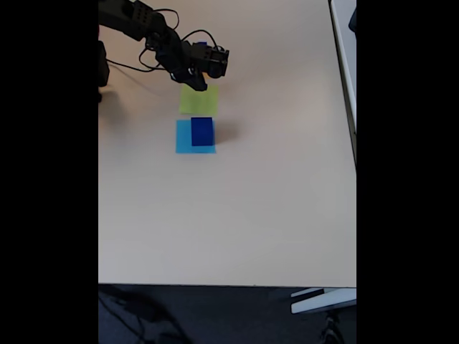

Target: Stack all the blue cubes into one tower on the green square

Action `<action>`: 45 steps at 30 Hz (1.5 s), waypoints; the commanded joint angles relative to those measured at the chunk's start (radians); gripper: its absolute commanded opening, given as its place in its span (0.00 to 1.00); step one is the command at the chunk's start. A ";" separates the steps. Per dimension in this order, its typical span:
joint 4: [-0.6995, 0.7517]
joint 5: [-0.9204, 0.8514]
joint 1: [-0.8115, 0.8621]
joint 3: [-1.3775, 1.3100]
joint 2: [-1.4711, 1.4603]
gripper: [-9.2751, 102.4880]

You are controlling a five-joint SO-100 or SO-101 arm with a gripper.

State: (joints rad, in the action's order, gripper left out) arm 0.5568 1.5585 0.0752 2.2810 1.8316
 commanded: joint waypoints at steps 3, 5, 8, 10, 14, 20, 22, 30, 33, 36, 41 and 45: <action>0.189 0.054 -0.044 -0.202 0.054 0.10; 0.250 0.077 -0.060 -0.265 0.044 0.10; 0.302 0.110 -0.081 -0.327 0.026 0.10; 0.308 0.141 -0.101 -0.337 0.018 0.10; 0.318 0.210 -0.146 -0.354 0.002 0.10; 0.413 0.305 -0.213 -0.460 -0.038 0.10; 0.414 0.318 -0.224 -0.466 -0.043 0.10; 0.426 0.351 -0.259 -0.505 -0.061 0.10; 0.426 0.379 -0.279 -0.508 -0.069 0.10; 0.426 0.414 -0.302 -0.508 -0.077 0.10; 0.414 0.439 -0.316 -0.499 -0.087 0.09; 0.411 0.439 -0.318 -0.492 -0.087 0.09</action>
State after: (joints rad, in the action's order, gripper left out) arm 0.9817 1.9942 -0.2316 1.8316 1.7365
